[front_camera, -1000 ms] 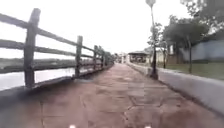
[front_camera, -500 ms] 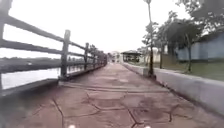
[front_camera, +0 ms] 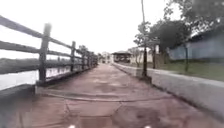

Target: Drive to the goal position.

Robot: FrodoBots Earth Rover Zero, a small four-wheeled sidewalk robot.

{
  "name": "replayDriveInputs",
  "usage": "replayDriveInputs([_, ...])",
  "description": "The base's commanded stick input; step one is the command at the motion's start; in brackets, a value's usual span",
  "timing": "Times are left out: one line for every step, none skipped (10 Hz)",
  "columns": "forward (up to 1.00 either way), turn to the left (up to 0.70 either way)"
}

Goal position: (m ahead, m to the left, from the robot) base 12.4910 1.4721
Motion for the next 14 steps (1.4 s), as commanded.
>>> replayDriveInputs([1.00, 0.11])
replayDriveInputs([1.00, 0.11])
replayDriveInputs([1.00, 0.11])
replayDriveInputs([1.00, 0.11])
replayDriveInputs([1.00, 0.11])
replayDriveInputs([1.00, 0.00])
replayDriveInputs([1.00, -0.14])
replayDriveInputs([1.00, 0.11])
replayDriveInputs([1.00, 0.11])
replayDriveInputs([1.00, 0.11])
replayDriveInputs([1.00, 0.11])
replayDriveInputs([1.00, 0.11])
replayDriveInputs([1.00, 0.11])
replayDriveInputs([1.00, 0.11])
